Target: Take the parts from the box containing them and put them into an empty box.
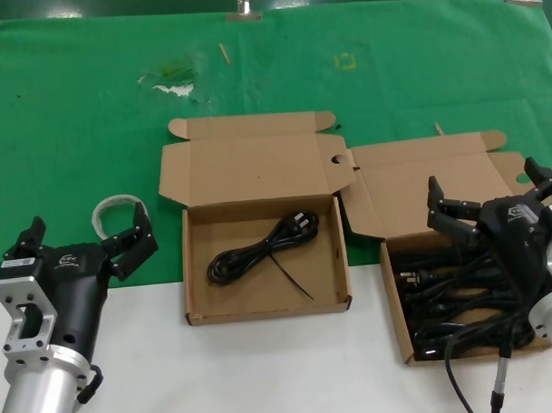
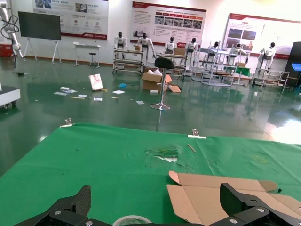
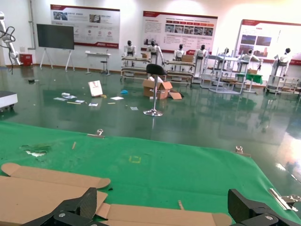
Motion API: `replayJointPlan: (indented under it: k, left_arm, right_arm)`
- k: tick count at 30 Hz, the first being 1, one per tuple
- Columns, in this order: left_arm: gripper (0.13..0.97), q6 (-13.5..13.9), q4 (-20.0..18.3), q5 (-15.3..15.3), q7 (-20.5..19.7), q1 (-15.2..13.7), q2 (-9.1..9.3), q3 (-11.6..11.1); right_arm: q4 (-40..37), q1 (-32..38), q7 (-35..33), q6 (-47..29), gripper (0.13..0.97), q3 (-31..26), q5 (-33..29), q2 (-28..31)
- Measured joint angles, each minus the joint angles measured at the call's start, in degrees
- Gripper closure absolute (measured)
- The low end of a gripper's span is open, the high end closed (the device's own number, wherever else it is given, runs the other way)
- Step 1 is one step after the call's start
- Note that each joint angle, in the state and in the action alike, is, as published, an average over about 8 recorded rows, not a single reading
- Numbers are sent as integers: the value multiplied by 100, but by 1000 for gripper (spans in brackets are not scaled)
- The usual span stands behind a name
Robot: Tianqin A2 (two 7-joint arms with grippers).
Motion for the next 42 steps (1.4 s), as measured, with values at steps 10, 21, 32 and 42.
replayJointPlan:
  k: [10,21,32,42]
  left_arm:
    - [132,0,0,0,3,0,0,0]
    - [132,0,0,0,3,0,0,0]
    - [132,0,0,0,3,0,0,0]
    - [132,0,0,0,5,0,0,0]
  right_arm:
    - [0,0,0,0,129,0,0,0]
    - [0,0,0,0,129,0,0,0]
    - [0,0,0,0,129,0,0,0]
    - [0,0,0,0,129,0,0,0]
